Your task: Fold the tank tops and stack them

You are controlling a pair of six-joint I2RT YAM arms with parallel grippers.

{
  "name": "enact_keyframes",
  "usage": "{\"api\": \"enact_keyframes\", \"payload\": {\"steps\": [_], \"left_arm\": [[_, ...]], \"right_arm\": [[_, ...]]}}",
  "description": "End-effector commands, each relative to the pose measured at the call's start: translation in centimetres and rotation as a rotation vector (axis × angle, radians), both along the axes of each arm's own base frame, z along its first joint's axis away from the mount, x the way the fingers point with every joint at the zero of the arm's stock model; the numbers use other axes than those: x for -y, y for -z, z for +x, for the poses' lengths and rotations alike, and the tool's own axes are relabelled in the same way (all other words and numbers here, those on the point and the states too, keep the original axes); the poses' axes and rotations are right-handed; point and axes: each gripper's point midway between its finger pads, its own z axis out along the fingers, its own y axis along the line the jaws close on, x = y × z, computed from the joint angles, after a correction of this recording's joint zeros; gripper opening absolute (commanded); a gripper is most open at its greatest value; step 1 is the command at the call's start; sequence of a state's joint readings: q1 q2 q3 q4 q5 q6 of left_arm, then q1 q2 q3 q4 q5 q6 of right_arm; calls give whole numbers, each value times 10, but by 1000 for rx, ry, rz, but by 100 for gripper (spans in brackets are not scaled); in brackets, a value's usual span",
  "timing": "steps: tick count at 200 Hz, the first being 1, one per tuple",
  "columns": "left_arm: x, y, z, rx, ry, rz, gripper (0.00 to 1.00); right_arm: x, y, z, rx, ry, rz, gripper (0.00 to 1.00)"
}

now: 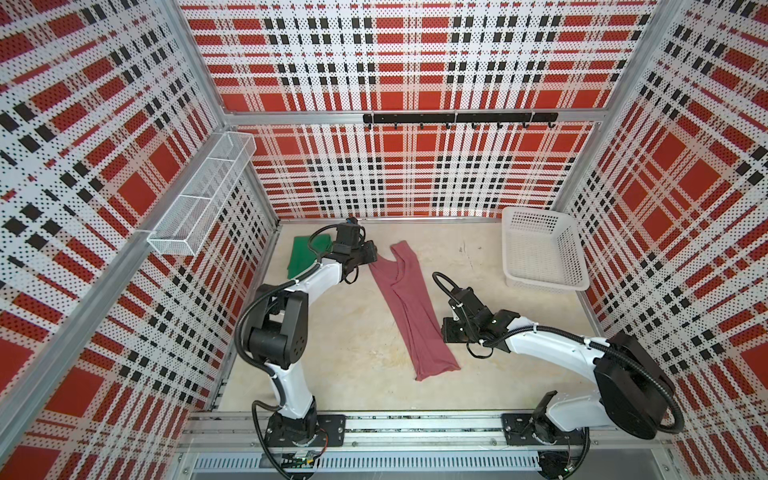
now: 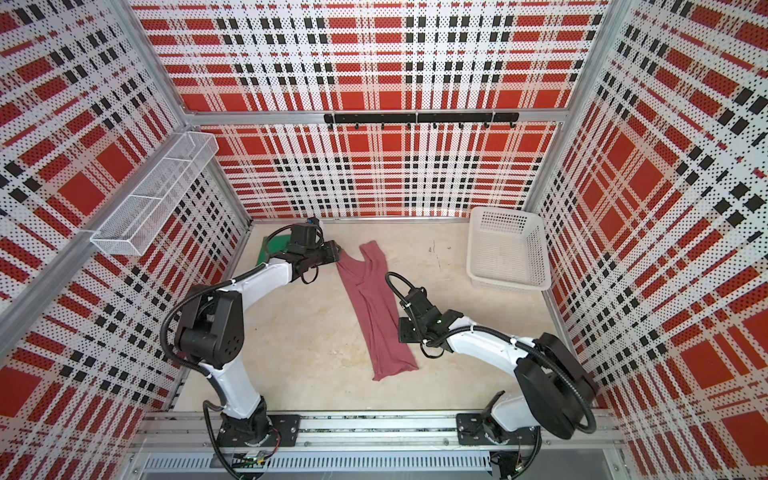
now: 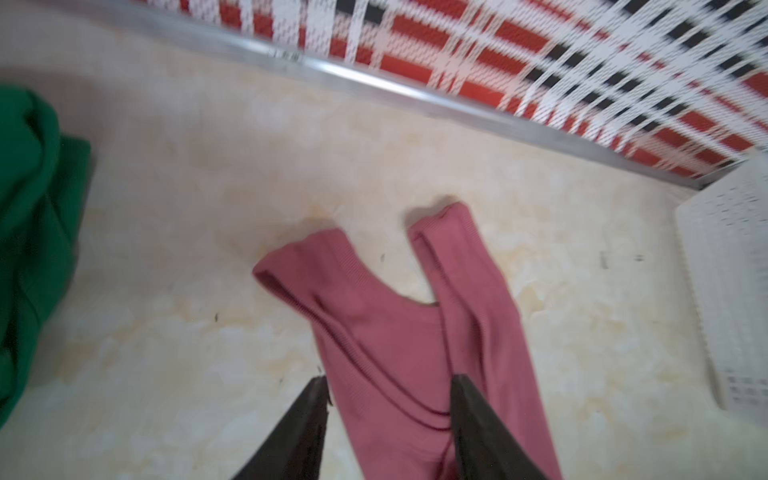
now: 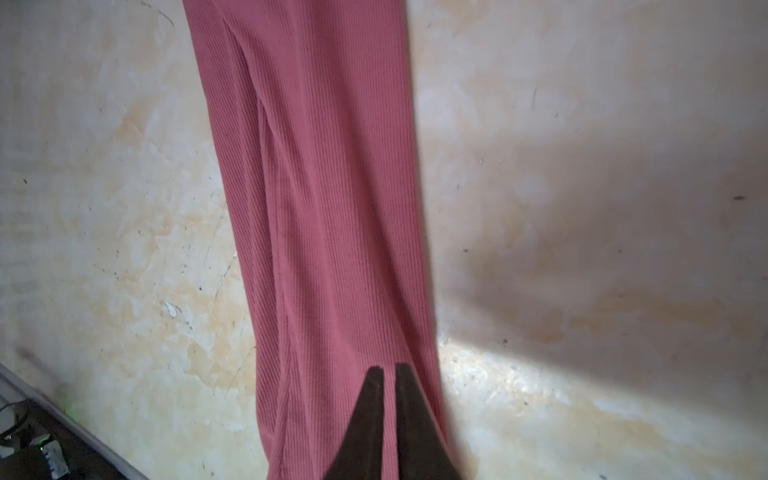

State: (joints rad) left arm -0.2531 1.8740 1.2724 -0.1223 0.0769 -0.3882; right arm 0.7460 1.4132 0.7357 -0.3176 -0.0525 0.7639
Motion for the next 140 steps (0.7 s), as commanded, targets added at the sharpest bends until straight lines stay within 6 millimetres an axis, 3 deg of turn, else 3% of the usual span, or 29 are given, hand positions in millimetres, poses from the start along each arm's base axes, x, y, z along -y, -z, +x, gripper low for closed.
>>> {"api": "enact_keyframes", "payload": {"steps": [1, 31, 62, 91, 113, 140], "left_arm": [[2, 21, 12, -26, -34, -15, 49], [11, 30, 42, -20, -38, -27, 47], [21, 59, 72, -51, -36, -35, 46], [38, 79, 92, -70, 29, -50, 47], [49, 59, 102, -17, 77, -41, 52], [49, -1, 95, 79, 87, -16, 63]], "right_arm": [[-9, 13, -11, -37, -45, 29, 10], [-14, 32, -29, -81, -58, 20, 9], [-26, 49, -55, -143, -77, 44, 8], [-42, 41, -72, -145, -106, 80, 12], [-30, 22, -60, -72, -47, 58, 28], [-12, 11, -55, -79, 7, 68, 40]]}}
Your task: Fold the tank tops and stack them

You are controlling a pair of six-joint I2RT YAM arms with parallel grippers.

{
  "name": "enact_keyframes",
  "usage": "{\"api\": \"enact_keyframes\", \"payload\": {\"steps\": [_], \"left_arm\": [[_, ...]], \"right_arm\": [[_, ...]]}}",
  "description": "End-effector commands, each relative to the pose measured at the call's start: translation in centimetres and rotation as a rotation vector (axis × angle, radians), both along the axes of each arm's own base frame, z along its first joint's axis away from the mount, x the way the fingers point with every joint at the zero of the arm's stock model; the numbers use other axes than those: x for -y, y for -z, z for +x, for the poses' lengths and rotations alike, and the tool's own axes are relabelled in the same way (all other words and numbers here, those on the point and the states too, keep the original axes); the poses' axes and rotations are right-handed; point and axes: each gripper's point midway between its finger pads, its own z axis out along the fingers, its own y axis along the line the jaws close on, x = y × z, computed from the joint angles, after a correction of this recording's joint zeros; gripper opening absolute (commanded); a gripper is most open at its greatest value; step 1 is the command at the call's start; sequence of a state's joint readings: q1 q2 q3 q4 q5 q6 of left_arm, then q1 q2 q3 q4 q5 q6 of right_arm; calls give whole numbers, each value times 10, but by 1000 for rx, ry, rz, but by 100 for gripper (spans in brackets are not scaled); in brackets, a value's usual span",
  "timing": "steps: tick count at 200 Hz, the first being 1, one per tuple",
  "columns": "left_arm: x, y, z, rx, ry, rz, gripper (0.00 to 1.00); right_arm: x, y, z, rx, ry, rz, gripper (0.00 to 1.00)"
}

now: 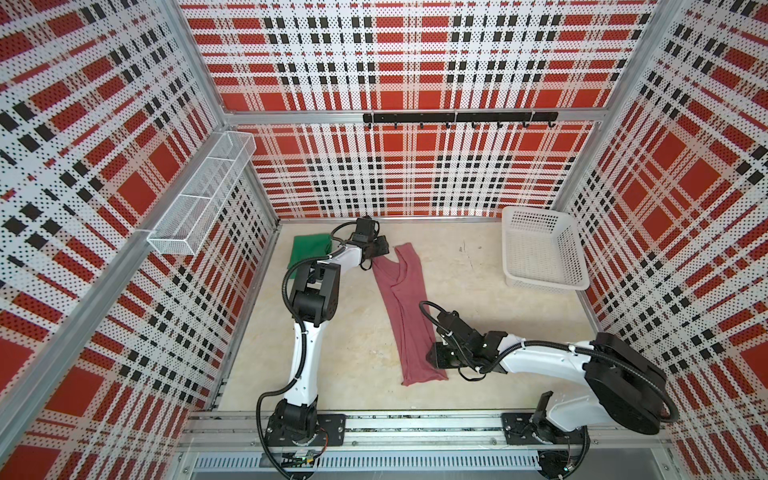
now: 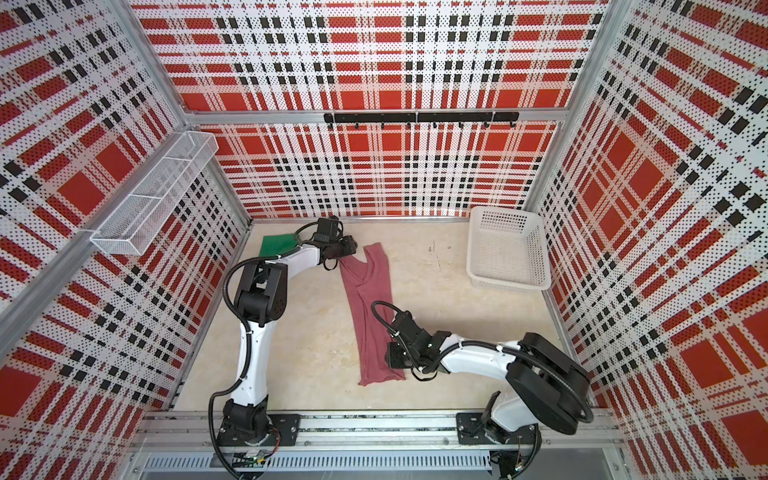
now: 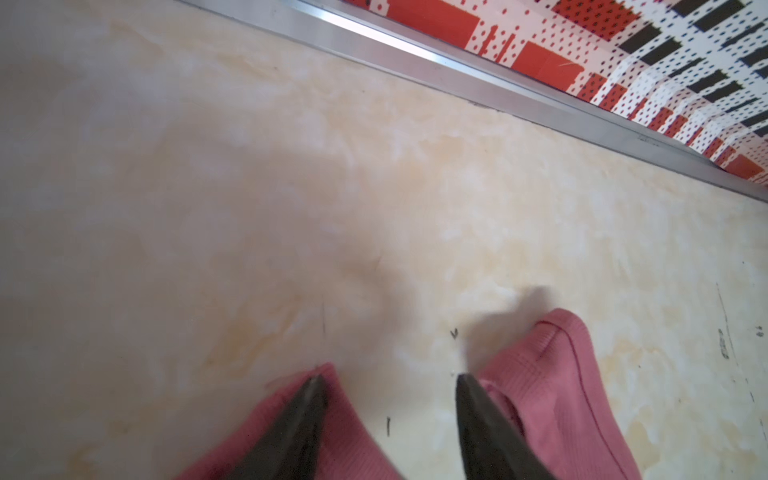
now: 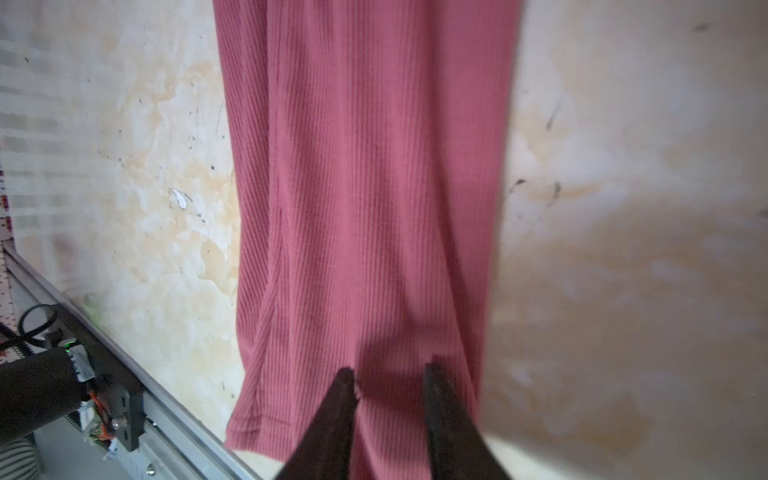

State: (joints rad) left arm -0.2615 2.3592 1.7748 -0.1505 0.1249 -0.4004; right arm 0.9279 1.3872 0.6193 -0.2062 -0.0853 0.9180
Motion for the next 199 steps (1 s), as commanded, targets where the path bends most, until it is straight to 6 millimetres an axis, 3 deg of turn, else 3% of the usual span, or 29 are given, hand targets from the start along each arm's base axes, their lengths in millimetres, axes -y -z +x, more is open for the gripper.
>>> {"api": "enact_keyframes", "payload": {"steps": [1, 28, 41, 52, 92, 126, 154, 199], "left_arm": [[9, -66, -7, 106, 50, 20, 64], [4, -121, -54, 159, 26, 70, 69], [3, -125, -94, 134, 14, 73, 68], [5, -120, -132, 92, 12, 35, 66], [19, -57, -283, -133, 46, -93, 53], [41, -21, -389, -339, 100, -248, 49], [46, -14, -438, -432, 69, -421, 49], [62, -7, -481, -526, 48, -668, 47]], "right_arm": [[21, -7, 5, -6, 79, -16, 40], [34, -5, -7, -67, 88, -36, 43], [38, -1, -15, -104, 89, -43, 43], [41, 0, -21, -126, 94, -34, 42], [35, -3, -30, -177, 77, 47, 37], [31, 0, -38, -221, 52, 72, 39], [35, 5, -43, -241, 65, 89, 41], [35, 11, -48, -263, 66, 105, 41]]}}
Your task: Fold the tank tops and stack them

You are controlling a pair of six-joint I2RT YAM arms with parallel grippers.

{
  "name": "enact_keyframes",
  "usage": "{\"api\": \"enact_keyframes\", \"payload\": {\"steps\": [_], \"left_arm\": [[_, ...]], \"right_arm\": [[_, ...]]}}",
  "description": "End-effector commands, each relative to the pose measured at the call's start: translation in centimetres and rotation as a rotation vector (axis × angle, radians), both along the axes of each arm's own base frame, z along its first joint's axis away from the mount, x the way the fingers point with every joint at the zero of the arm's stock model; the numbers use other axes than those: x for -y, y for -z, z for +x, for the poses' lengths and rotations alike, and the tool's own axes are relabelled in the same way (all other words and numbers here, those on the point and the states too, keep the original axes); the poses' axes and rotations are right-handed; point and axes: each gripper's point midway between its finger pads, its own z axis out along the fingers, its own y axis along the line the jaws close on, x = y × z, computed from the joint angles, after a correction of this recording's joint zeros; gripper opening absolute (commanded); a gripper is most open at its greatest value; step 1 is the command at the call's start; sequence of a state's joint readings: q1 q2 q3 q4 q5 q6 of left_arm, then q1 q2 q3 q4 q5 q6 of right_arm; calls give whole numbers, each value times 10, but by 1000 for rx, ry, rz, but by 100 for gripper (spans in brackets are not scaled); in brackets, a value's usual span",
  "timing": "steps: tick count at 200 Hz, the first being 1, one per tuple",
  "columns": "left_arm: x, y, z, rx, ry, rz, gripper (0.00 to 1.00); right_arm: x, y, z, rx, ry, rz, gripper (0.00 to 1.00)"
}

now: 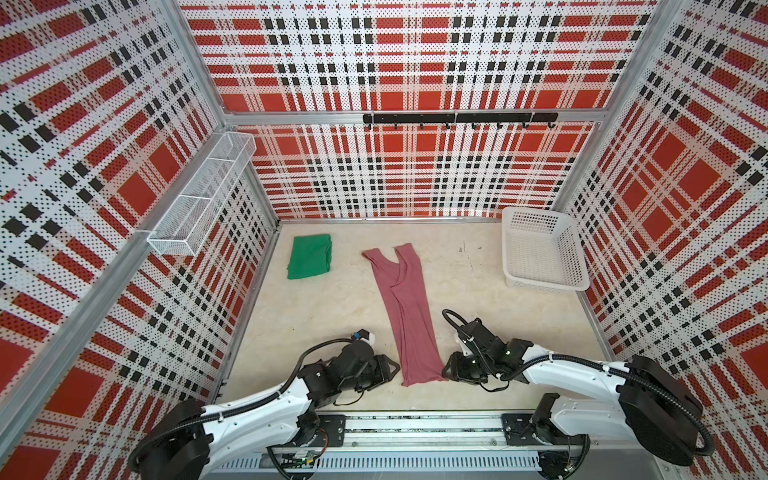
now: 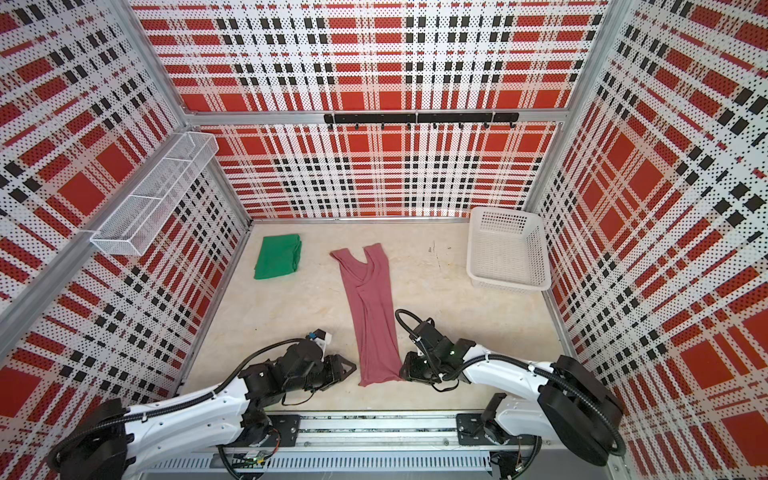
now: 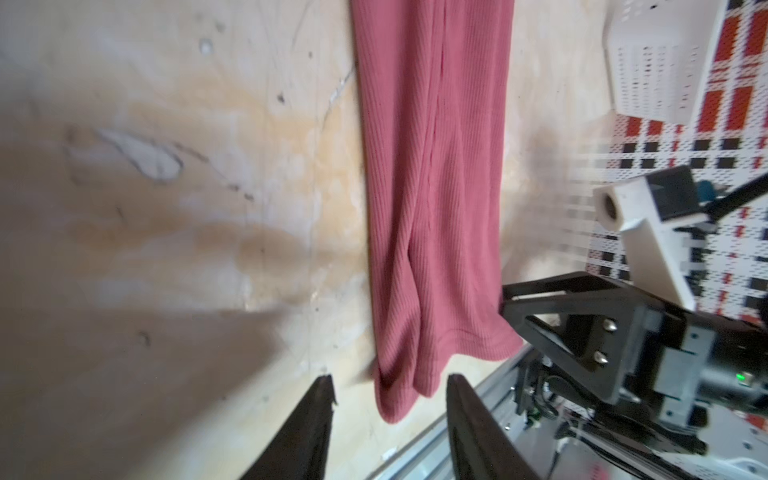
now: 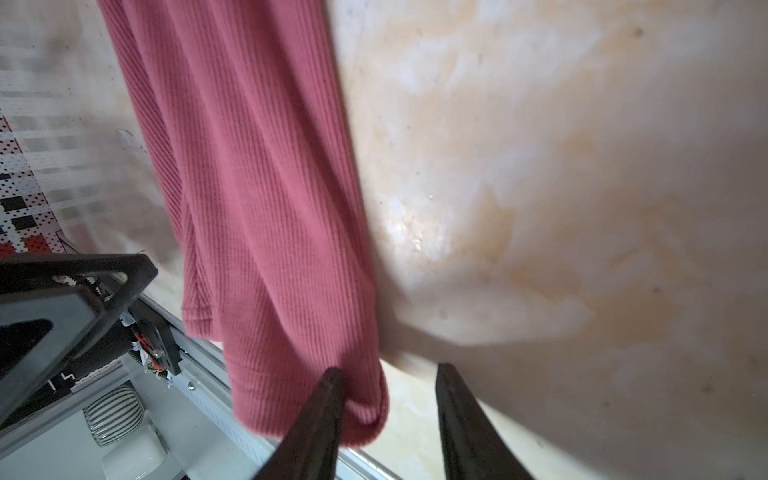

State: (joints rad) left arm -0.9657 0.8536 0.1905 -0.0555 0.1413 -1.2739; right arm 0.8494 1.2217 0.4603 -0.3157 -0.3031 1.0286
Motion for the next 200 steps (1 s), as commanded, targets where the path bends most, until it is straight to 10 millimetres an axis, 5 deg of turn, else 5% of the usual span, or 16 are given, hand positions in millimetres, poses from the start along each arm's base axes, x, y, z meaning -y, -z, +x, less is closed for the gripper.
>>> {"api": "enact_keyframes", "payload": {"steps": [1, 47, 162, 200], "left_arm": [[17, -9, -10, -103, -85, -173, 47], [21, 8, -24, -155, -106, -193, 41], [29, 15, -6, -124, -150, -204, 41], [30, 17, 1, -109, -151, -192, 29]], "right_arm": [[-6, -6, 2, 4, 15, 47, 41], [-8, -5, 2, 4, 8, 60, 41], [-16, 6, -2, -25, -9, 94, 41], [-13, 3, 1, -4, -17, 67, 22]]}}
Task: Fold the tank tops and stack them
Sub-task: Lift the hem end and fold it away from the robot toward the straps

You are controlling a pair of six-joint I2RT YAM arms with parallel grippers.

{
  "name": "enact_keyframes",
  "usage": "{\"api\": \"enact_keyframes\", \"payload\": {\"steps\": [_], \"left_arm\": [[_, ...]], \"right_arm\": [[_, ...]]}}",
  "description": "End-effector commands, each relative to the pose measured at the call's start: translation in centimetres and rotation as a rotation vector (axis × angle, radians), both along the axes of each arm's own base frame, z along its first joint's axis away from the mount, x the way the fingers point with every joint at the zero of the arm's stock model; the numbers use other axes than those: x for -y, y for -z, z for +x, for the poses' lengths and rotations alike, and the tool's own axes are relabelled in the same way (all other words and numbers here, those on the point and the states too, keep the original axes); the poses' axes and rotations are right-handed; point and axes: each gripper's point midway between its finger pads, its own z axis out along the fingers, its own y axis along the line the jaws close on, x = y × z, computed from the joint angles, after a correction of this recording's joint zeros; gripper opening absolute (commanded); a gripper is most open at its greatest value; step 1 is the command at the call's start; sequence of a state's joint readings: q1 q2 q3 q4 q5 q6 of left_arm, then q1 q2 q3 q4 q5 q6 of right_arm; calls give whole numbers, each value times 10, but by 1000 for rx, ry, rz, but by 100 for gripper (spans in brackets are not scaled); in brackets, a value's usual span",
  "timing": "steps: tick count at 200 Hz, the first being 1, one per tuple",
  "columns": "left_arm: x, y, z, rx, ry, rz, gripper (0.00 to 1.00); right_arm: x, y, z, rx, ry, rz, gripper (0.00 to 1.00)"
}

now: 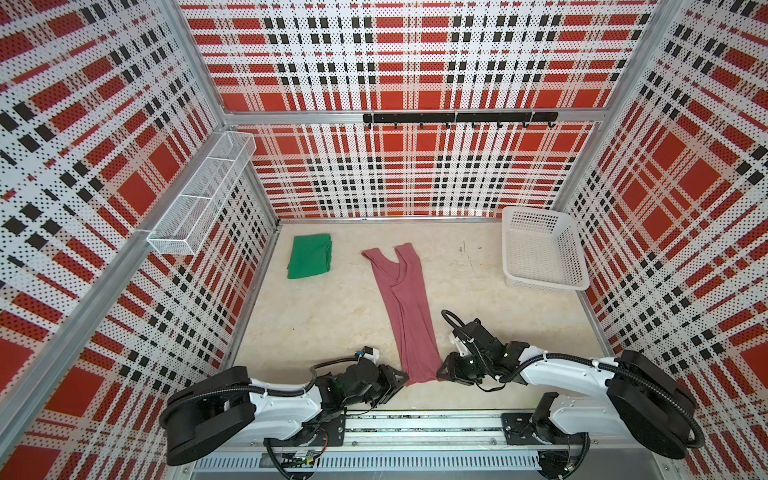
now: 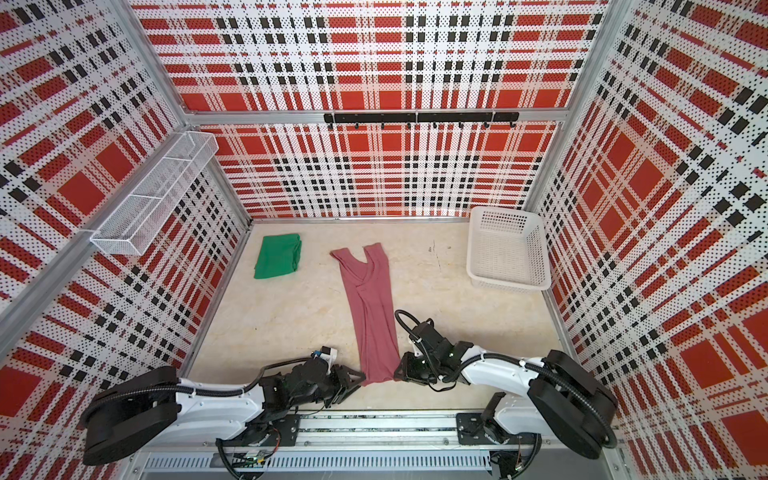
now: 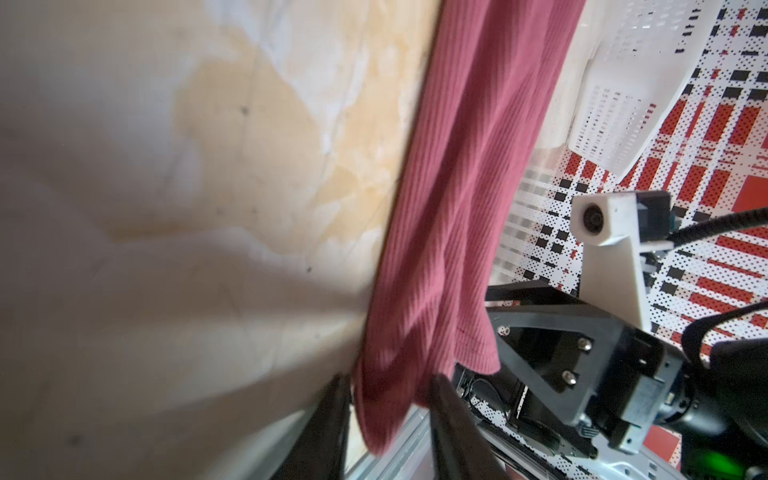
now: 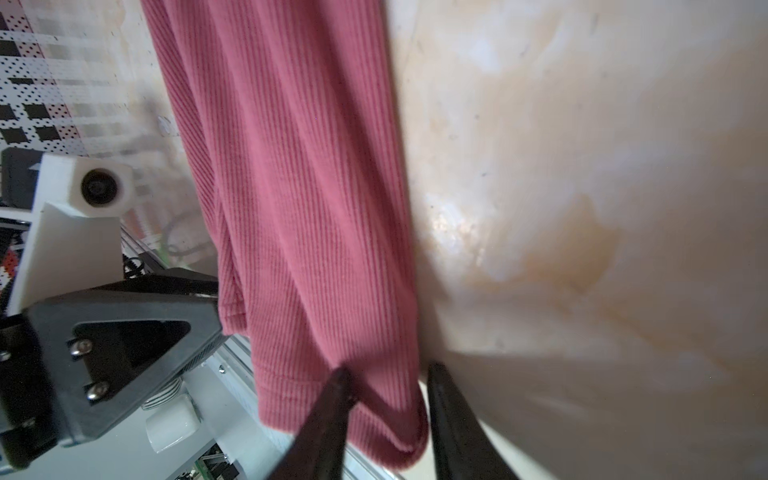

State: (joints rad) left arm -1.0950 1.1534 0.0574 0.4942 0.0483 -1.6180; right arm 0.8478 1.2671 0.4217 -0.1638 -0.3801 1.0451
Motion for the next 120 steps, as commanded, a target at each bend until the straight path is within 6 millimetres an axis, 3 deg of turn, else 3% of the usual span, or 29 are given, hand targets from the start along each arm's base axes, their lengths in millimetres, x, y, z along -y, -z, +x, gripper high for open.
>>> {"api": "enact_keyframes", "payload": {"steps": [1, 19, 46, 89, 120], "left_arm": [[4, -6, 8, 33, -2, -8, 29], [4, -9, 11, 45, 2, -11, 18], [8, -13, 10, 58, 29, -2, 0], [4, -13, -2, 54, 68, 70, 0], [-8, -11, -9, 54, 97, 159, 0]], "right_arm": [[4, 1, 3, 11, 7, -30, 21], [8, 0, 3, 23, -2, -63, 10], [10, -3, 2, 36, -18, -90, 2], [7, -15, -4, 63, -81, -151, 0], [18, -18, -4, 74, -76, -216, 0]]}}
